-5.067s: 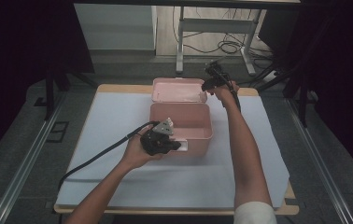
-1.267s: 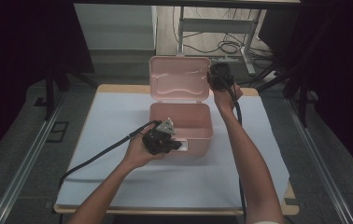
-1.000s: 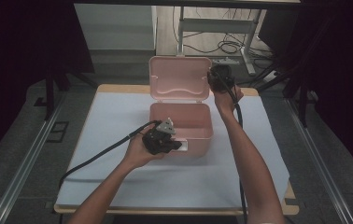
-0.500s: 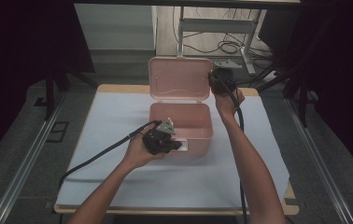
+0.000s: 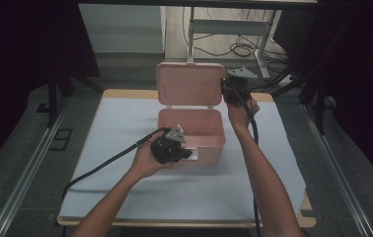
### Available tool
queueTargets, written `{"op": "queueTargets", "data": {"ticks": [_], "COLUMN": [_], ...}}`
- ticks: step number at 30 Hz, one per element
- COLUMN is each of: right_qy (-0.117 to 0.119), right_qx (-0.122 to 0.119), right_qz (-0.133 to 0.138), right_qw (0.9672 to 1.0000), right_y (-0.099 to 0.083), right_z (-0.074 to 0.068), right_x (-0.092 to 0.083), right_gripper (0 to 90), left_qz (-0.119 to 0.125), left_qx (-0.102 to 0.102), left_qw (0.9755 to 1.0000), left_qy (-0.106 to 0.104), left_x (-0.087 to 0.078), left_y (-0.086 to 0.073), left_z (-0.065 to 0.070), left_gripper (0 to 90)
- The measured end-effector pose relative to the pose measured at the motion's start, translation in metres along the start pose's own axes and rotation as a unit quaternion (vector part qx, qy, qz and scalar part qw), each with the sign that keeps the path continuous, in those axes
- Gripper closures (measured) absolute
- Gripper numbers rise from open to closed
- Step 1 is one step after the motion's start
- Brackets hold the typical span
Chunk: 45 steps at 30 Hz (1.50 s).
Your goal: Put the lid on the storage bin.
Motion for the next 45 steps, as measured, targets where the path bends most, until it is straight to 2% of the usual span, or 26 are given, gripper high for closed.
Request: {"op": "queueTargets", "data": {"ticks": [25,38,45], "right_qy": [0.021,0.037,0.05], "right_qx": [-0.005,-0.007,-0.009], "right_qz": [0.022,0.025,0.014], "right_qw": [0.9995,0.999,0.9986], "right_y": [-0.016,-0.025,-0.03], "right_z": [-0.005,-0.006,-0.007], "right_x": [-0.034,-0.046,-0.055], "right_gripper": [87.4,86.5,85.4], "left_qz": [0.0,0.004,0.004], "left_qx": [0.002,-0.004,-0.003], "left_qw": [1.0,1.0,1.0], "left_qy": [0.002,0.002,0.003], "left_x": [0.0,0.0,0.0], "left_y": [0.0,0.0,-0.001], "left_z": [0.0,0.001,0.002], "left_gripper": [90.0,90.0,90.0]}}
Point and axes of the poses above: each handheld gripper's, and its own axes: x roughly forward along the jaws, y roughly out of its top, z roughly to its right, the point moved 5 cm from there along x, roughly forward along the jaws, and after that the axes turned 1 degree about -x, right-handed, at the moved point
